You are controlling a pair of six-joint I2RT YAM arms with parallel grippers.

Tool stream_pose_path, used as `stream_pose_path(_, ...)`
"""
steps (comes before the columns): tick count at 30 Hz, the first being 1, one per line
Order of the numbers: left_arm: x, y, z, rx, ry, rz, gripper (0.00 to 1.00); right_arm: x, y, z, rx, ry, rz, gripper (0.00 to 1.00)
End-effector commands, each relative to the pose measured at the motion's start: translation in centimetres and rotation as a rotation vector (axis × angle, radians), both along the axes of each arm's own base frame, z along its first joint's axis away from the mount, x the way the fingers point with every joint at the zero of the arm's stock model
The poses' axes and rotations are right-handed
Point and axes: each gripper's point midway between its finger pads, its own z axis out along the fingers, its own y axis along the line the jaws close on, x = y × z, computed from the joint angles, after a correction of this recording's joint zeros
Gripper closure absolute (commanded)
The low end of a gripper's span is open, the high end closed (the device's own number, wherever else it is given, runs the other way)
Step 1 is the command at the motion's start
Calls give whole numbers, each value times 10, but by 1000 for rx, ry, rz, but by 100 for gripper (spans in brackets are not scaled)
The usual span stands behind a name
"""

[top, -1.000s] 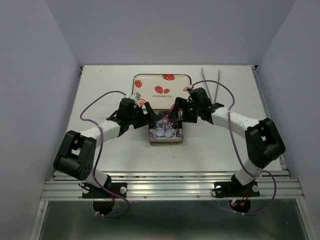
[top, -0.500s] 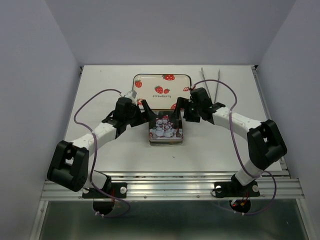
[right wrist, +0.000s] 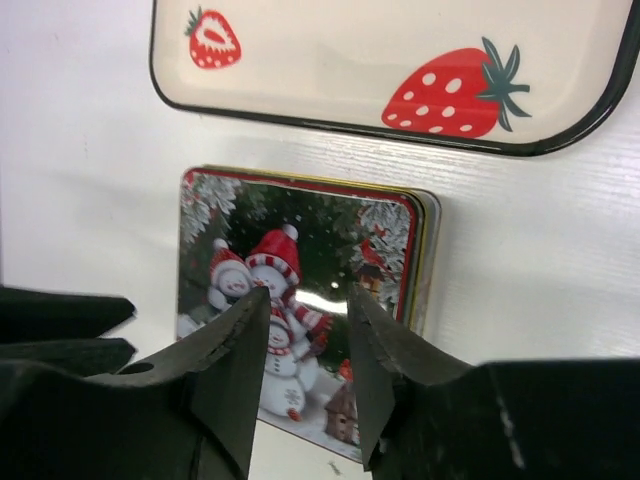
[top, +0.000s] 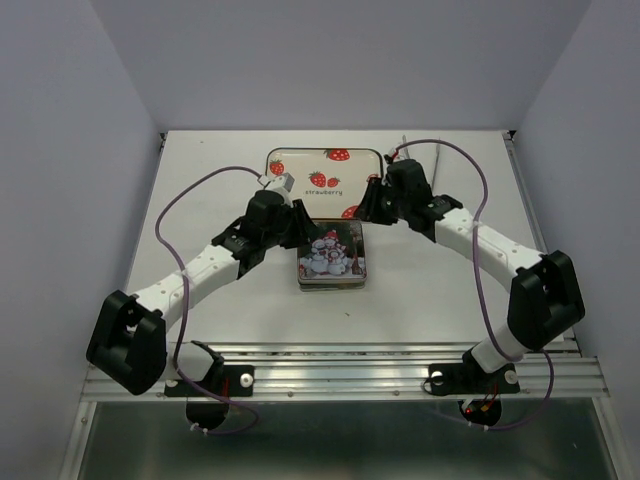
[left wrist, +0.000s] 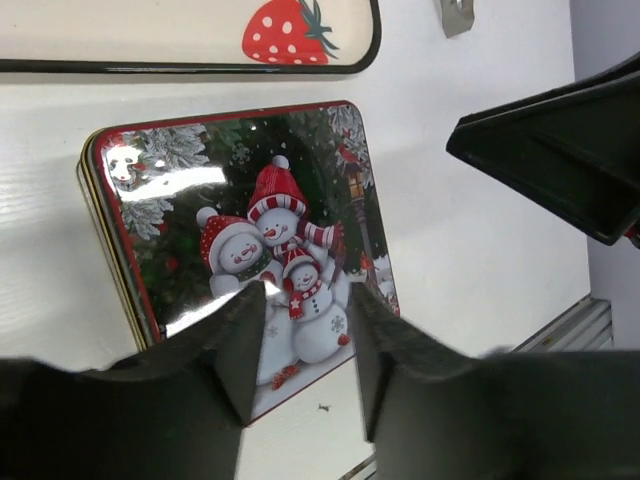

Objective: Pack the cookies

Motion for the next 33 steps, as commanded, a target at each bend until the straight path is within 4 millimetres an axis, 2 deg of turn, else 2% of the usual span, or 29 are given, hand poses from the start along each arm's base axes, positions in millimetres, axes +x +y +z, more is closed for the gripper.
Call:
stream_pose_path(1, 2, 4, 6, 3, -18, 21, 65, 13, 9, 23, 11, -54, 5, 67)
stream_pose_path(2, 1, 4, 2, 9, -7, 18, 70, 13, 14, 23, 25, -47, 28, 78)
stream_pose_path(3, 0, 3, -1, 8, 1, 17, 74, 13, 18, 20, 30, -35, 41, 84)
stream_pose_path(4, -1, 4, -6, 14, 13, 20, 82, 10, 25, 10, 28, -10, 67, 99)
stream_pose_path(6, -5, 6, -16, 22, 38, 26, 86, 9, 31, 2, 18, 6, 89, 99)
stream_pose_path(10, -13, 15, -44, 57, 105, 57, 89, 2, 42, -38, -11, 107, 138, 99)
stream_pose_path(12, -17, 17, -56, 71, 133, 55, 89, -2, 46, -51, -21, 140, 154, 99)
stream_pose_path(15, -25, 21, -85, 114, 210, 61, 92, -9, 49, -74, -47, 206, 166, 99)
stream_pose_path(20, -35, 35, -110, 177, 289, 96, 95, -13, 46, -89, -75, 242, 165, 99)
stream_pose_path(23, -41, 41, -117, 196, 311, 112, 98, -12, 44, -89, -82, 240, 161, 99)
stream_pose_path(26, -44, 45, -118, 192, 319, 130, 98, -12, 46, -84, -77, 229, 173, 99)
stream_pose_path(28, -38, 42, -108, 174, 283, 130, 98, -9, 45, -81, -83, 213, 169, 99)
stream_pose_path(31, -19, 33, -72, 119, 180, 133, 95, 2, 45, -60, -81, 148, 153, 99)
stream_pose_path(33, -3, 30, -35, 80, 74, 145, 79, 9, 45, -38, -68, 87, 141, 99)
